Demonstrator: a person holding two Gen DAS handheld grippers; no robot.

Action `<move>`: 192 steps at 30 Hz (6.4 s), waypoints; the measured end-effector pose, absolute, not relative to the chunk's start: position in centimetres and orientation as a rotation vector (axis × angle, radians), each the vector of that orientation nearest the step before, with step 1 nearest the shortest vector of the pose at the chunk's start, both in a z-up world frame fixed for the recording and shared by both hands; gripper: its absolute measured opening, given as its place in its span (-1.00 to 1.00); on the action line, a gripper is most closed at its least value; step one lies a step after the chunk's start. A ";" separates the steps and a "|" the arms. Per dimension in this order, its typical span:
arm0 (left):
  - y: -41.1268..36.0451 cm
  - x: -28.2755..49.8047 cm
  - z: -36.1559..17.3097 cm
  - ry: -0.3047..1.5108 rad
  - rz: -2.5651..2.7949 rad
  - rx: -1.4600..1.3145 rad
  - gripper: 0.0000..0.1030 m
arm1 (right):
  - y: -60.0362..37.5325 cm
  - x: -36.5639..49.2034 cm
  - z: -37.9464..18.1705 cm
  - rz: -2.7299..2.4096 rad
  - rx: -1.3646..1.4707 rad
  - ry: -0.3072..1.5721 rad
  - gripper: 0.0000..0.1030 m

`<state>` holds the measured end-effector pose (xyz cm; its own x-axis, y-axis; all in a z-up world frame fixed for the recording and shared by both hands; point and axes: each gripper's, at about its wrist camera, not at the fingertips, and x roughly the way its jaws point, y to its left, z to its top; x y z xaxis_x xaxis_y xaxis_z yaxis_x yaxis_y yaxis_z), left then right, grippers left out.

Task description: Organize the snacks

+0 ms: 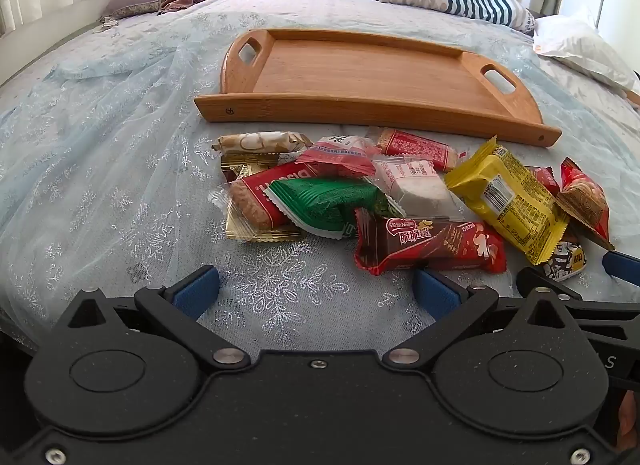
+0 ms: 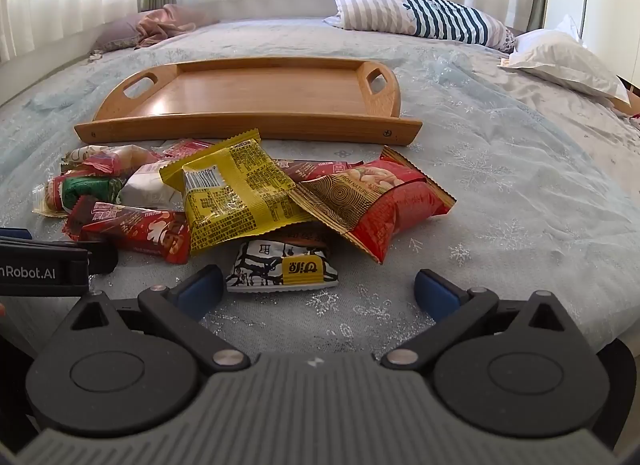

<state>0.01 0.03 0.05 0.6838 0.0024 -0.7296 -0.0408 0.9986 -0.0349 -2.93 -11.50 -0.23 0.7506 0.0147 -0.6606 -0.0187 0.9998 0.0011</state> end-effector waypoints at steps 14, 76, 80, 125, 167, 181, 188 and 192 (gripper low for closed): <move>0.0 0.0 0.0 0.817 0.025 -0.047 1.00 | -11.4 -2.9 -0.3 0.018 -0.007 0.722 1.00; 0.3 -0.3 0.0 0.792 -0.001 -0.020 1.00 | -11.4 -3.2 -0.5 0.015 -0.006 0.705 1.00; 0.4 -0.5 -0.3 0.772 -0.021 -0.002 1.00 | -11.4 -3.3 -0.7 0.010 -0.003 0.696 1.00; -1.9 -1.1 2.8 0.756 -0.142 -0.078 0.36 | -11.1 -3.5 0.1 0.125 0.005 0.558 0.11; -4.6 -0.6 1.0 0.701 -0.134 0.003 0.29 | -11.4 -5.5 -0.3 0.158 0.000 0.557 0.06; -3.3 -1.5 1.8 0.706 -0.122 -0.004 0.27 | -11.7 -6.1 0.5 0.193 0.076 0.559 -0.02; -3.0 -1.8 2.1 0.706 -0.121 -0.009 0.27 | -11.4 -6.4 0.7 0.199 0.068 0.566 -0.02; -2.8 -2.0 2.0 0.709 -0.111 -0.012 0.27 | -11.2 -6.2 0.4 0.198 0.061 0.579 0.47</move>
<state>-2.00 -2.80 2.01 0.7534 -0.1060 -0.6490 0.0978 0.9940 -0.0488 -6.20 -11.19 0.38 0.8187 0.2028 -0.5373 -0.1685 0.9792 0.1128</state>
